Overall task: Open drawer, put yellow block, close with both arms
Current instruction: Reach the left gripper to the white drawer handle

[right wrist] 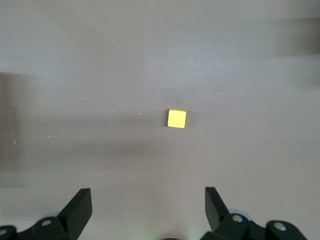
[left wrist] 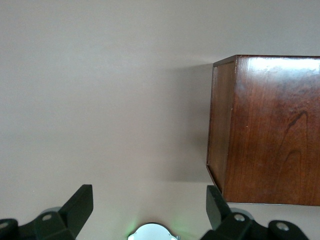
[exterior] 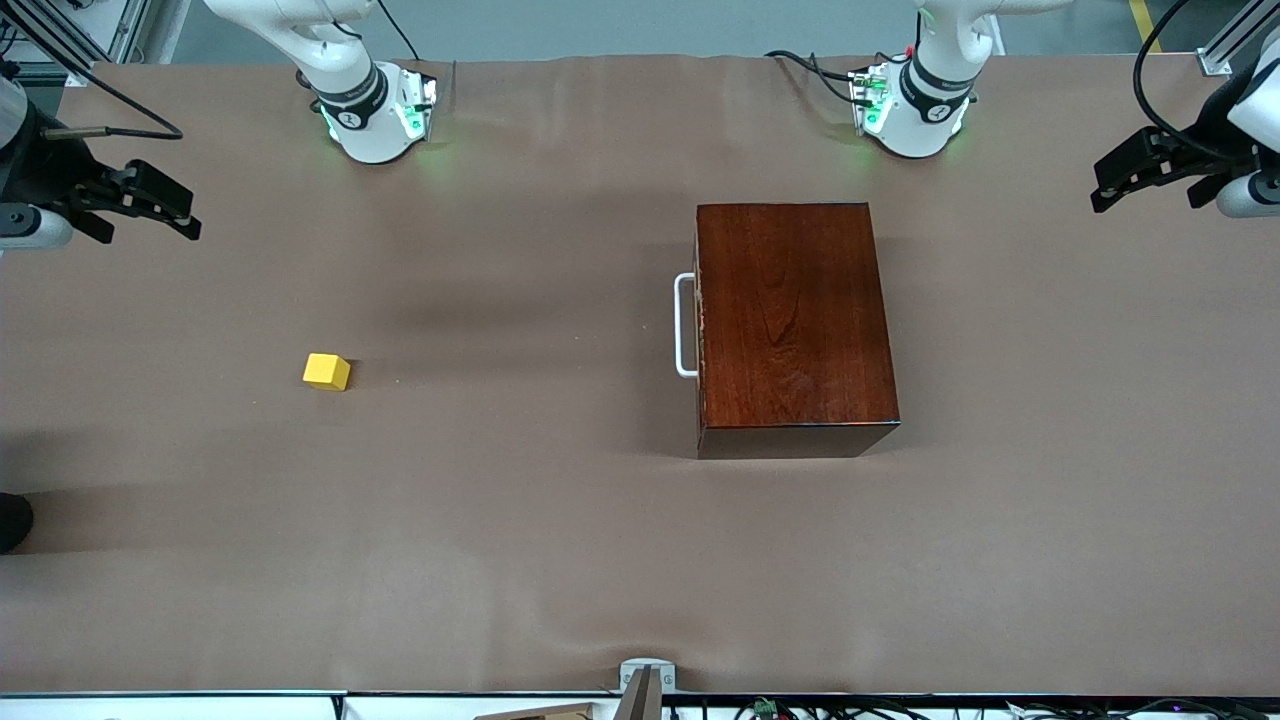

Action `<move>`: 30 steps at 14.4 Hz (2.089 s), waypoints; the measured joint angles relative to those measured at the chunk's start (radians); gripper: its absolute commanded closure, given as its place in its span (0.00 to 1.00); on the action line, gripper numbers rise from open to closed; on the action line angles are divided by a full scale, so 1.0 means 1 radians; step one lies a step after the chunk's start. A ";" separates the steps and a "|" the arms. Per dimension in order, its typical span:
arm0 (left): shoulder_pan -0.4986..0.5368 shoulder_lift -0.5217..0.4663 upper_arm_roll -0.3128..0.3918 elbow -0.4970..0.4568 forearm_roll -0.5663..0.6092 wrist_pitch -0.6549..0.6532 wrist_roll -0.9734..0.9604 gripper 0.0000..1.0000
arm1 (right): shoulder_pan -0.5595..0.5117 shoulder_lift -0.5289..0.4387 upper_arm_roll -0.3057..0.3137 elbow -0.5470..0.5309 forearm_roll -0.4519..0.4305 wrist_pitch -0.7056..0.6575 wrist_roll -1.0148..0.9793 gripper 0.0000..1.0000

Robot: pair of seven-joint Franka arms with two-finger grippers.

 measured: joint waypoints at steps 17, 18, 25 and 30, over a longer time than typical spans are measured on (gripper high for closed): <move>-0.645 0.566 -0.094 0.286 0.077 0.268 -0.698 0.00 | -0.002 0.005 -0.005 0.000 0.000 -0.001 0.000 0.00; -0.717 0.622 -0.036 0.313 0.079 0.288 -0.727 0.00 | -0.002 0.006 -0.006 0.000 0.000 0.000 0.000 0.00; -1.011 0.873 0.244 0.400 0.080 0.340 -0.784 0.00 | -0.052 0.047 -0.010 0.000 -0.003 0.010 0.000 0.00; -1.005 0.916 0.248 0.400 0.080 0.335 -0.784 0.00 | -0.059 0.063 -0.003 0.004 -0.003 0.011 0.000 0.00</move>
